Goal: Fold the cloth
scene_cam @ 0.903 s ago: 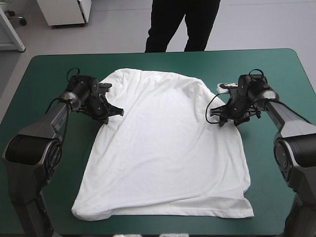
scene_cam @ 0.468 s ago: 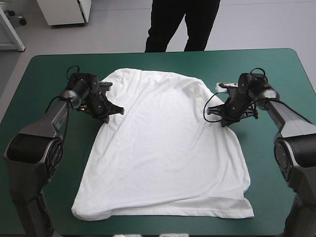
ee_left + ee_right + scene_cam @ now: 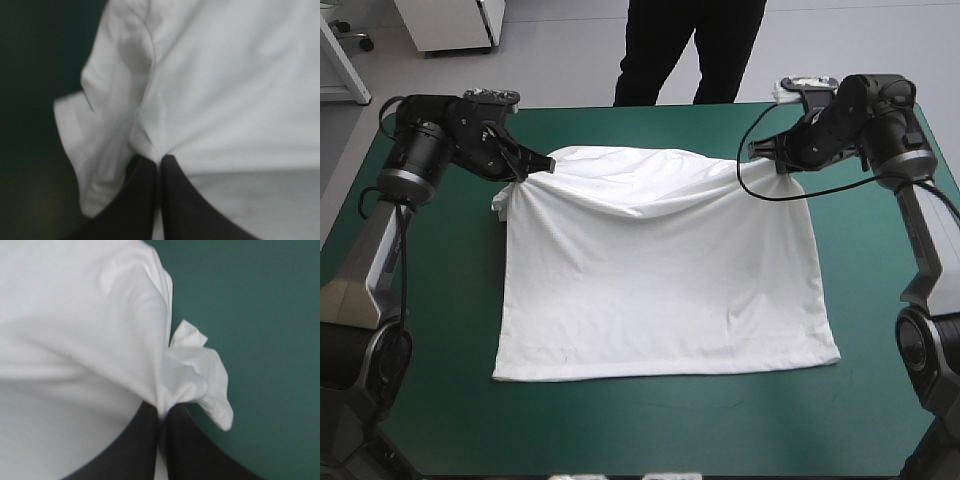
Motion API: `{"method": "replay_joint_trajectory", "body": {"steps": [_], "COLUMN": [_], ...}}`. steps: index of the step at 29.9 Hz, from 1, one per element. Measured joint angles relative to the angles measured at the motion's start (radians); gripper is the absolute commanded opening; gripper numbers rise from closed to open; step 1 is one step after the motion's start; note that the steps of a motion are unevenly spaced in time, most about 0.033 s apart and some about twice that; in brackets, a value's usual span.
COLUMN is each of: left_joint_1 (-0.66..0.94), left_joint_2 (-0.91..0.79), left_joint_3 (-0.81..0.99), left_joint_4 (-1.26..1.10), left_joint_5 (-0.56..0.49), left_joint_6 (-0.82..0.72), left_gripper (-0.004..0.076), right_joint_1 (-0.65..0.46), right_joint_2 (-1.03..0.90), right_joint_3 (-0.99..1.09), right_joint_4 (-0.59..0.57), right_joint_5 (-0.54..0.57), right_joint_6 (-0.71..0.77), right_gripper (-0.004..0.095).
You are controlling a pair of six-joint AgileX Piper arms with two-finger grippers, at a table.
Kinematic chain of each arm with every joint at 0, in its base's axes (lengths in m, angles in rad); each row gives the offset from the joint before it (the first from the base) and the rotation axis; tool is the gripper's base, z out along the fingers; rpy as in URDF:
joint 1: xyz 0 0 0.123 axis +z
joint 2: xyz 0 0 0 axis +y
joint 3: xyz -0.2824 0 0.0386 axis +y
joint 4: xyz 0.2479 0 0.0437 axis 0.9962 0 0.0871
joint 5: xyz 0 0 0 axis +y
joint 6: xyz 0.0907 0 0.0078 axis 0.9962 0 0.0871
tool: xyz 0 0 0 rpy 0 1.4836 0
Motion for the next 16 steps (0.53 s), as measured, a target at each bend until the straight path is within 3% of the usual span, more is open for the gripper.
{"method": "replay_joint_trajectory", "body": {"steps": [7, 16], "left_joint_1": [0.0, 0.0], "left_joint_2": [-0.104, -0.198], "left_joint_3": [-0.156, -0.338], "left_joint_4": [0.016, 0.022], "left_joint_5": [-0.001, -0.024], "left_joint_6": [0.002, 0.006], "left_gripper": [-0.0009, -0.0009], "right_joint_1": [0.0, 0.0], "right_joint_2": [-0.062, -0.161], "right_joint_3": [-0.217, -0.321], "right_joint_4": [0.0, 0.015], "right_joint_5": [0.012, 0.013], "right_joint_6": [0.001, 0.001], "right_gripper": [-0.0017, -0.0017]}}
